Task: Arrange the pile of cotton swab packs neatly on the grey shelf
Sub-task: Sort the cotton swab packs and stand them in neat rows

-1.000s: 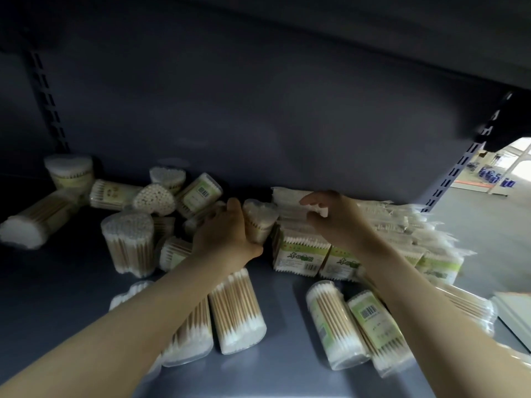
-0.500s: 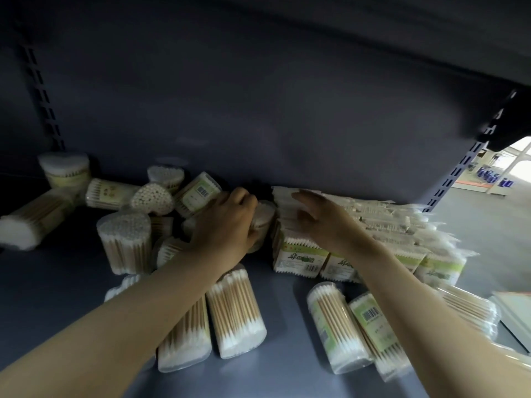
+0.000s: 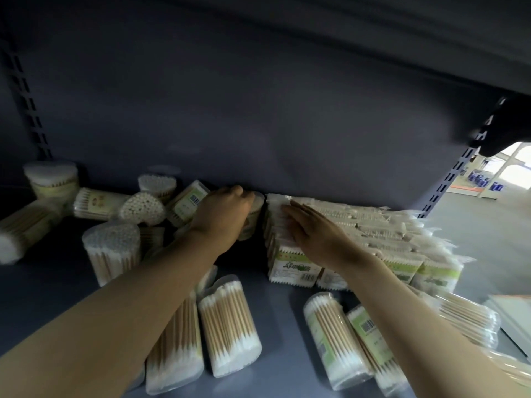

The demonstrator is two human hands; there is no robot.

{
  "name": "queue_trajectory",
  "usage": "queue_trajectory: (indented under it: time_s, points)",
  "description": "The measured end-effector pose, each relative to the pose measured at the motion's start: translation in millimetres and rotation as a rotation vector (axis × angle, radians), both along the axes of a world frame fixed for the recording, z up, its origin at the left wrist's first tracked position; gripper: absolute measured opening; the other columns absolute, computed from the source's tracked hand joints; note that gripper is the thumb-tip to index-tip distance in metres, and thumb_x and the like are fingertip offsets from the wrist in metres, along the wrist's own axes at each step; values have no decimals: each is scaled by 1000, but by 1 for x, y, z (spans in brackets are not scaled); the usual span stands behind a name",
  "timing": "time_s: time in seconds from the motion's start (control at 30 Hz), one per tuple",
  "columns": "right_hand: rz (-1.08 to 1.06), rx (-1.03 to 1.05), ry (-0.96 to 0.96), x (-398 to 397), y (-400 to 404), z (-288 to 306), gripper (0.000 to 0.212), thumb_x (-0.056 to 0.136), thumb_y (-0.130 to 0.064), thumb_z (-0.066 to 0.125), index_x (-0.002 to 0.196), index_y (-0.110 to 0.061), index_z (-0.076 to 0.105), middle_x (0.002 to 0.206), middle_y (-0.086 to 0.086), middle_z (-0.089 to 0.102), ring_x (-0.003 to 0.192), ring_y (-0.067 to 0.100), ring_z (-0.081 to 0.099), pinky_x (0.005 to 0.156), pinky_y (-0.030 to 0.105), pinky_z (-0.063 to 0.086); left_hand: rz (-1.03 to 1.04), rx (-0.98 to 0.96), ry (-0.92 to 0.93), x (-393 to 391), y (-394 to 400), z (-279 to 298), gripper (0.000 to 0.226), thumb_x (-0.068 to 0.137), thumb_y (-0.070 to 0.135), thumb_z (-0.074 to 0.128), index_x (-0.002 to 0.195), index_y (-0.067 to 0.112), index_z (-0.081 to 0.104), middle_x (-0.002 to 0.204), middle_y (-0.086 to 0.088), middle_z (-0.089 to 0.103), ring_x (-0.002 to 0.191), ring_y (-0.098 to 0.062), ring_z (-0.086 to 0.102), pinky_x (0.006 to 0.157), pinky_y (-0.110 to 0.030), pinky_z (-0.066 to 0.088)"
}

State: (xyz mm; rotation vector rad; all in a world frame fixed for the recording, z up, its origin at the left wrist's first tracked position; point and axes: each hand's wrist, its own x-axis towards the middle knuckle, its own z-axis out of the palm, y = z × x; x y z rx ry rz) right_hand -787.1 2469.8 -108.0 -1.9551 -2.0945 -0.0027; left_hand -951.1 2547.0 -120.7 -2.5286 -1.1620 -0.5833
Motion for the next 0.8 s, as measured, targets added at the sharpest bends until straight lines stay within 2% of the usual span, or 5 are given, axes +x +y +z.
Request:
queue_trajectory:
  time_s: [0.4,0.5,0.6,0.7,0.8]
  points:
    - [-11,-2,2,-1,-1,1,45,99,-21,36,142,-13,31,151,6,26,140,18,24,111,20,11,-55,8,-124,6,15,-9,53,29,-3,85,80,1,72,74,-14,70,58,-30,67,42,-29,50]
    - [-30,-12,19,-2,-2,3,44,99,-21,36,142,-16,31,152,4,26,139,16,24,109,17,11,-82,-54,-127,3,10,-6,62,47,-5,83,107,-3,65,102,-20,68,88,-34,67,68,-38,56]
    - [-47,0,87,-4,-4,8,44,95,-17,41,140,-15,37,148,3,35,134,18,33,104,18,21,-39,-65,-108,-1,4,-4,70,76,4,68,139,1,37,138,-16,46,125,-31,45,101,-36,39]
    - [-62,75,129,-8,-8,14,44,90,-11,46,135,-12,44,140,5,44,126,22,42,96,20,28,-37,-18,-88,-8,-3,1,80,42,0,85,118,-6,58,108,-22,64,94,-38,64,75,-41,54]
    - [-71,151,156,-11,-14,19,41,91,-13,49,131,-14,48,136,5,49,123,22,45,90,17,28,-32,-7,-103,-19,-9,2,68,40,-2,82,106,0,64,96,-19,65,81,-39,64,65,-42,54]
